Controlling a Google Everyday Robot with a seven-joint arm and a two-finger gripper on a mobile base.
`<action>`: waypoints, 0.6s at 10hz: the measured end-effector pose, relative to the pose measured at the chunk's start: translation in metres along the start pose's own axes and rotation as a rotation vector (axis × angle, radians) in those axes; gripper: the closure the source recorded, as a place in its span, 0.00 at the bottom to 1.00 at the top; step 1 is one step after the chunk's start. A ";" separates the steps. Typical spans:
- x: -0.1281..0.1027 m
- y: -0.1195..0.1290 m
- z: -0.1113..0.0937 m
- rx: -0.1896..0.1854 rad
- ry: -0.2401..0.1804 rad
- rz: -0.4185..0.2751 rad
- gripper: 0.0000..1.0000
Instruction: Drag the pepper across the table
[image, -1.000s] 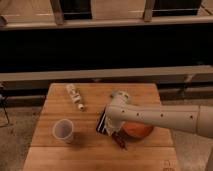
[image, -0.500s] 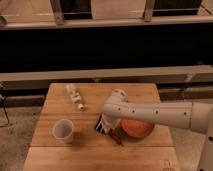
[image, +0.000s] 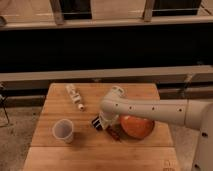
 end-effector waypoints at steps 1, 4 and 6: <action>0.003 0.000 0.001 0.002 0.002 -0.005 1.00; 0.014 -0.001 0.002 0.009 0.008 -0.026 1.00; 0.022 -0.003 0.001 0.013 0.014 -0.042 1.00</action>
